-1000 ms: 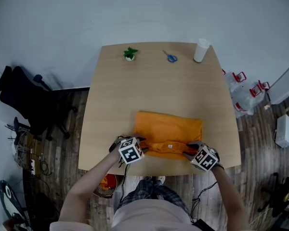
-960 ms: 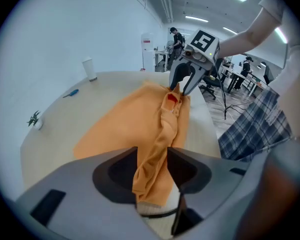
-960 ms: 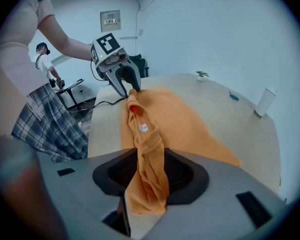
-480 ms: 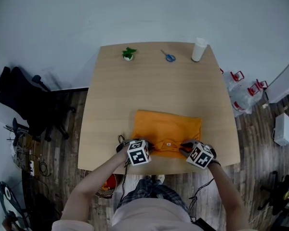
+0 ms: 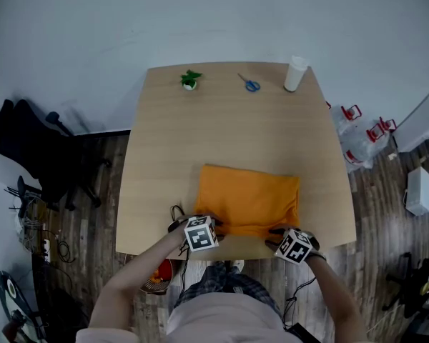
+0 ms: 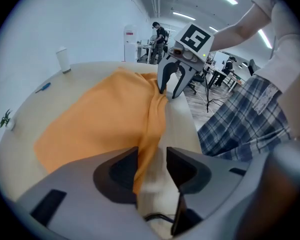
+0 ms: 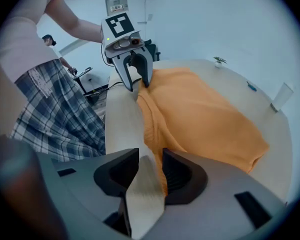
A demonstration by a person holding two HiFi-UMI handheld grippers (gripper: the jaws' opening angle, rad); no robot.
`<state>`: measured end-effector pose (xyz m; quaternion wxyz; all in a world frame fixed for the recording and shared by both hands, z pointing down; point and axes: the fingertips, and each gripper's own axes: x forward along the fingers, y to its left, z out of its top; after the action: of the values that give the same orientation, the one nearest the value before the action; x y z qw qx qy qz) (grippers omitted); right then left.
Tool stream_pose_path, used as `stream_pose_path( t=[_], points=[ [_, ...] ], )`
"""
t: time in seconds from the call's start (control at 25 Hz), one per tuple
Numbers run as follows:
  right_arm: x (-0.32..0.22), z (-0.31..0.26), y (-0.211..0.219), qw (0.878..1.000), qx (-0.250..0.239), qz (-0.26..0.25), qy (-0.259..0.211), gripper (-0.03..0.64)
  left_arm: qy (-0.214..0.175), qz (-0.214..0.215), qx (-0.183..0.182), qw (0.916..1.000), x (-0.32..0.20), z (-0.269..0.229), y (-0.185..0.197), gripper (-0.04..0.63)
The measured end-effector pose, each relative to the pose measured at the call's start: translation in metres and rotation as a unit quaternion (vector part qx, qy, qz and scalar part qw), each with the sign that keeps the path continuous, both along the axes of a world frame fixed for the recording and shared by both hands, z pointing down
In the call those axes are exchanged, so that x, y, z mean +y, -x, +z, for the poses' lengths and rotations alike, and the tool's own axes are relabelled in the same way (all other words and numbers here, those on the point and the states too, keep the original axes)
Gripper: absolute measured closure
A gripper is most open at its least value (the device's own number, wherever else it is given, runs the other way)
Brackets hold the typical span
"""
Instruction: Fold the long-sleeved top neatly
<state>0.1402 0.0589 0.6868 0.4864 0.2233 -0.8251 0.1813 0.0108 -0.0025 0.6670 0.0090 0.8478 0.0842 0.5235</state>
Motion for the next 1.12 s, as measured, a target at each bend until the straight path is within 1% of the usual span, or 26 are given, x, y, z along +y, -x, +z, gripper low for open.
stream_pose_path(
  t=[0.08,0.16,0.28,0.36,0.44,0.48,0.56,0.64,0.68,0.72,0.76,0.8,0.84,0.92,0.96,1.04,1.12],
  points=[
    [0.003,0.005,0.001,1.000,-0.004,0.009,0.018,0.438,0.003,0.000,-0.006,1.0000,0.002,0.005,0.000,0.395],
    [0.003,0.004,0.002,1.000,-0.011,0.012,0.020,0.433,0.002,0.002,-0.007,1.0000,0.004,0.007,-0.002,0.377],
    [-0.006,-0.014,0.001,0.998,-0.041,0.037,0.006,0.426,0.012,-0.013,0.016,0.9997,0.003,-0.007,-0.005,0.376],
    [-0.017,-0.037,-0.004,0.995,-0.070,0.070,-0.013,0.426,0.014,-0.041,0.046,0.9980,-0.005,-0.024,-0.006,0.377],
    [-0.031,-0.063,-0.012,0.987,-0.106,0.111,-0.043,0.427,0.011,-0.083,0.082,0.9931,-0.019,-0.044,-0.004,0.399],
    [-0.039,-0.077,-0.017,0.981,-0.123,0.133,-0.061,0.432,0.010,-0.108,0.100,0.9891,-0.028,-0.055,-0.002,0.408],
    [-0.057,-0.103,-0.031,0.967,-0.151,0.178,-0.103,0.448,0.010,-0.157,0.138,0.9778,-0.048,-0.078,0.002,0.436],
    [-0.074,-0.127,-0.048,0.949,-0.171,0.220,-0.148,0.485,0.007,-0.207,0.179,0.9618,-0.069,-0.103,0.008,0.459],
    [-0.081,-0.139,-0.057,0.938,-0.181,0.242,-0.171,0.505,-0.002,-0.233,0.201,0.9515,-0.081,-0.116,0.010,0.487],
    [-0.089,-0.150,-0.067,0.925,-0.190,0.266,-0.194,0.522,-0.014,-0.260,0.223,0.9395,-0.093,-0.129,0.013,0.505],
    [-0.096,-0.161,-0.077,0.910,-0.202,0.291,-0.216,0.546,-0.029,-0.287,0.245,0.9254,-0.106,-0.143,0.017,0.524],
    [-0.102,-0.172,-0.088,0.893,-0.214,0.317,-0.237,0.564,-0.043,-0.314,0.267,0.9099,-0.118,-0.155,0.020,0.561],
    [-0.107,-0.182,-0.098,0.875,-0.227,0.343,-0.256,0.581,-0.053,-0.339,0.289,0.8936,-0.129,-0.168,0.023,0.577],
    [-0.116,-0.202,-0.117,0.837,-0.250,0.389,-0.294,0.600,-0.068,-0.380,0.329,0.8617,-0.144,-0.190,0.030,0.588],
    [-0.118,-0.212,-0.125,0.818,-0.259,0.408,-0.311,0.607,-0.076,-0.397,0.345,0.8473,-0.150,-0.199,0.033,0.591],
    [-0.118,-0.230,-0.140,0.785,-0.272,0.438,-0.344,0.609,-0.097,-0.421,0.369,0.8229,-0.158,-0.214,0.040,0.592],
    [-0.114,-0.245,-0.154,0.757,-0.274,0.461,-0.373,0.609,-0.124,-0.437,0.387,0.8021,-0.163,-0.229,0.046,0.592]
  ],
)
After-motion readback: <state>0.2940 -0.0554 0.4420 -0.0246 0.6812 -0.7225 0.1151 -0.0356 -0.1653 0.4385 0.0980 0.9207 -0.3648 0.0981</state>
